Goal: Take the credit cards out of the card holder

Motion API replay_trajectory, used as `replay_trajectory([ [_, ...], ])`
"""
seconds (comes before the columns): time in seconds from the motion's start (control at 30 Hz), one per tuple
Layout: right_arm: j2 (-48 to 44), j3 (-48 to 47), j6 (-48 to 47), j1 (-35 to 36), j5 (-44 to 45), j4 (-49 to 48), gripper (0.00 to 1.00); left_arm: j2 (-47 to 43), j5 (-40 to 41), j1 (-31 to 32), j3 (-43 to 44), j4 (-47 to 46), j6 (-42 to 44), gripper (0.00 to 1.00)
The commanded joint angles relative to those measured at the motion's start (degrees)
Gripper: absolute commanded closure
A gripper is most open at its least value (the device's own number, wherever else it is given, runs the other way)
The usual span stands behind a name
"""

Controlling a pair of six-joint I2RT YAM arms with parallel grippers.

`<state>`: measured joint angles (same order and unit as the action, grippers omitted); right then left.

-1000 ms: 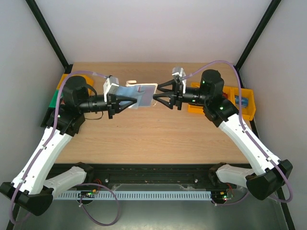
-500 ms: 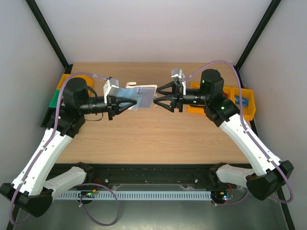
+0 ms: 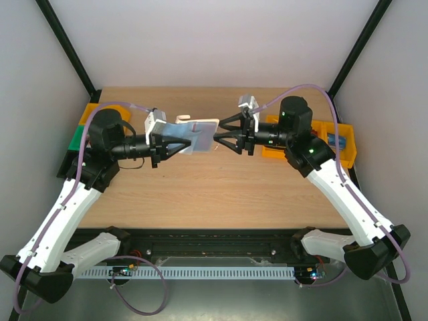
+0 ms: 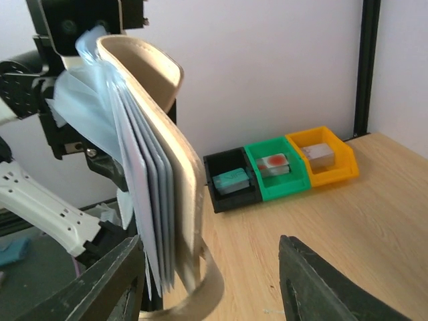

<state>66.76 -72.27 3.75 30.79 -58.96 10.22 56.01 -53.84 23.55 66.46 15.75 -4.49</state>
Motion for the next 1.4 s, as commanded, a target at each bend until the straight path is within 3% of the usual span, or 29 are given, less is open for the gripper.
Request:
replay_trajectory([
  [0.0,0.3,-2.2,-5.3,-0.2,3.5,6.5,0.46,-0.8,-1.5,-0.3,0.1,-2.4,0.5,0.98],
  [0.37,1.5,-1.5,-0.9,-0.1,-2.7,0.6,0.42,-0.7,-1.6,-0.2,-0.4,-2.4,0.6,0.98],
  [0.63,2.5,-3.8,-6.2,-0.2,7.3,7.9,0.41,-0.9,-1.8,-0.3,-0.3,-2.2,0.7,0.98],
  [1.07,3.9,-3.7,-4.4,0.9,-10.3,5.0,0.29,-0.8,-0.8,-0.2,-1.1,-2.2,1.1,0.98],
  [1.37,4.1,-3.6,-4.7,1.9,-11.2,6.1,0.27,-1.0,-0.4,-0.2,-1.4,-1.9,1.7,0.98],
])
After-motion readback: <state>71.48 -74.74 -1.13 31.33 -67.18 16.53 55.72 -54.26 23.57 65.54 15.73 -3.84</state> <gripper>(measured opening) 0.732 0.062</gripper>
